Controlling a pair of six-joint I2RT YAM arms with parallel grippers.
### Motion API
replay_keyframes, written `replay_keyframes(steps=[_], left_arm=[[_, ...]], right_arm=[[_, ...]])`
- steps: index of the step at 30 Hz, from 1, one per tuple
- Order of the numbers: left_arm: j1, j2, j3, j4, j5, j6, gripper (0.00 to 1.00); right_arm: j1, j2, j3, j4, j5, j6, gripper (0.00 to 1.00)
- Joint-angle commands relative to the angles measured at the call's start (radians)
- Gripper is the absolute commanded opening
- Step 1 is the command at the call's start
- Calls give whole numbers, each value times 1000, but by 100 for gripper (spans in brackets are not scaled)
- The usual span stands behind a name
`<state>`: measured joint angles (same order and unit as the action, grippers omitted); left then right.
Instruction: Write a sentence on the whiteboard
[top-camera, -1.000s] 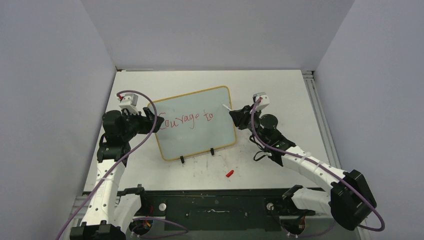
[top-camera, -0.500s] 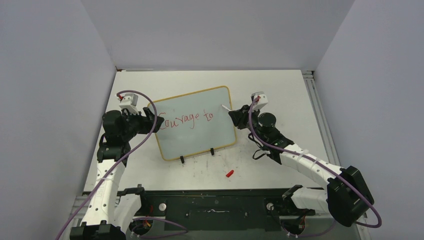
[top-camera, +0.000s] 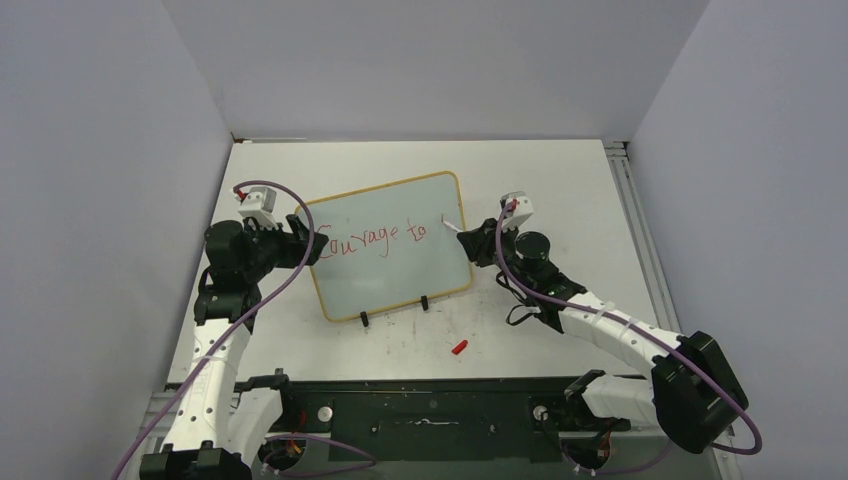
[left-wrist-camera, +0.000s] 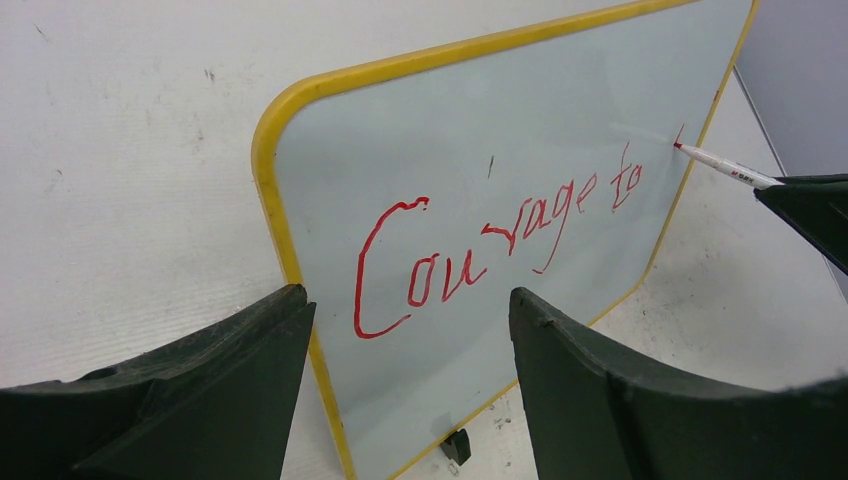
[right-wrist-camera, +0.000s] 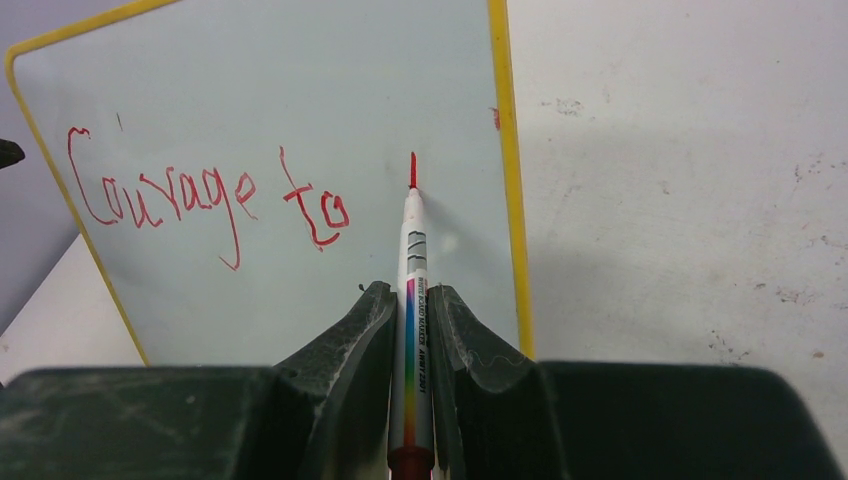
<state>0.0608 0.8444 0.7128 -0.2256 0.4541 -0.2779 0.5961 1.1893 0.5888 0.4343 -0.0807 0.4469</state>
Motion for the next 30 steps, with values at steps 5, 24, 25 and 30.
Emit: replay_keyframes(steps=[5, 24, 25, 30], left_arm=[[9, -13, 24, 51, 23, -4, 70], [8, -16, 21, 53, 25, -6, 70], [8, -16, 22, 53, 25, -5, 70], [8, -16, 22, 53, 25, -6, 70]], right_arm=[[-2, -50, -59, 26, -13, 26, 5], [1, -89, -68, -3, 41, 22, 5], [1, -86, -64, -3, 41, 20, 5], [1, -71, -40, -1, 42, 11, 5]])
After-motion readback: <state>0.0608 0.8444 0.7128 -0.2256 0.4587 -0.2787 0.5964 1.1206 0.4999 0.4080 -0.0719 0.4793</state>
